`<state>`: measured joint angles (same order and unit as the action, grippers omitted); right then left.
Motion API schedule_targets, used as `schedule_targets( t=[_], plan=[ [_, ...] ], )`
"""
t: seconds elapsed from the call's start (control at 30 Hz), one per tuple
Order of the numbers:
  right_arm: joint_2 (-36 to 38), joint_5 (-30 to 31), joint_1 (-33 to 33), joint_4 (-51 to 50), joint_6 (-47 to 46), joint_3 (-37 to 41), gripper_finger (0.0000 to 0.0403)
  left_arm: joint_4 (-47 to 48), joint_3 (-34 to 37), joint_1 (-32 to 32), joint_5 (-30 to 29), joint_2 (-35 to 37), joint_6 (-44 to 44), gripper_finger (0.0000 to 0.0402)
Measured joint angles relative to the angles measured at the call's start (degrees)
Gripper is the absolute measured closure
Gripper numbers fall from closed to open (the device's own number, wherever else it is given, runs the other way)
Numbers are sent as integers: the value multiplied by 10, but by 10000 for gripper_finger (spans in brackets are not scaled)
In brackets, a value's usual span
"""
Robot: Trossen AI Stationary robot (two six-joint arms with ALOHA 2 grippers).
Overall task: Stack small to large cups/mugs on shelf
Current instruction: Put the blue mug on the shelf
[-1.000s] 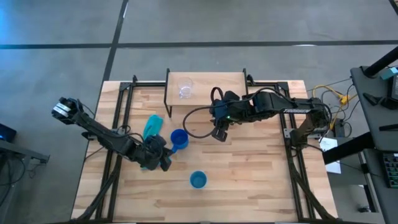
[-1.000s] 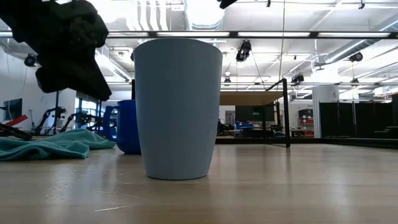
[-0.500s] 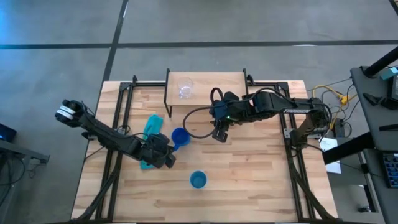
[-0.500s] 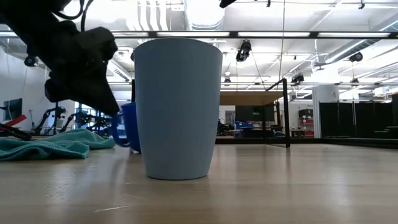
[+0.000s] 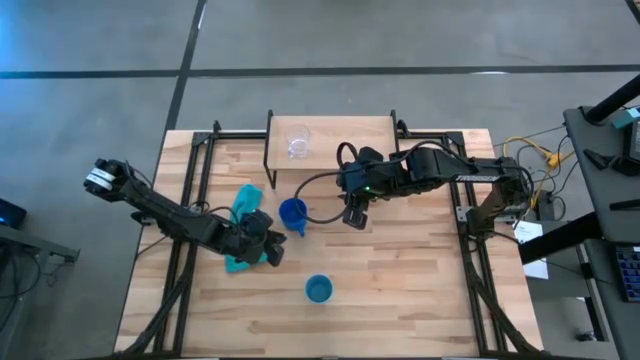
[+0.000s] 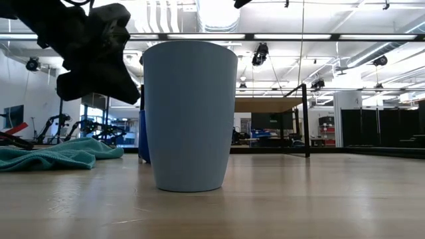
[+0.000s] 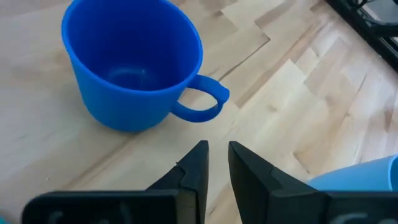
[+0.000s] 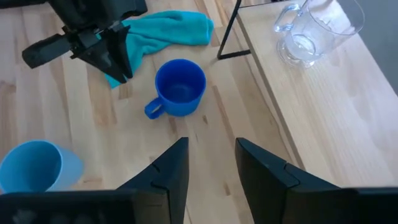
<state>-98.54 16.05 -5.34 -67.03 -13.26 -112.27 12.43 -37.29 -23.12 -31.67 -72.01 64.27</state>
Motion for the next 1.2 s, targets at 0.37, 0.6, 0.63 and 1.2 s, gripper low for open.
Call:
schedule_targets(
  t=[0.37, 0.6, 0.63, 1.2],
  plan=[
    [0, 0, 0, 0, 44, 0, 277, 1, -41, 4, 11, 15, -159, 354],
    [0, -44, 0, 0, 69, 0, 277, 32, -95, 40, 14, 40, -395, 354],
    [0, -45, 0, 0, 69, 0, 277, 52, -101, 51, 26, 40, -405, 354],
    [0, -45, 0, 0, 58, 0, 277, 143, -109, 169, 224, 38, -592, 354]
  ],
)
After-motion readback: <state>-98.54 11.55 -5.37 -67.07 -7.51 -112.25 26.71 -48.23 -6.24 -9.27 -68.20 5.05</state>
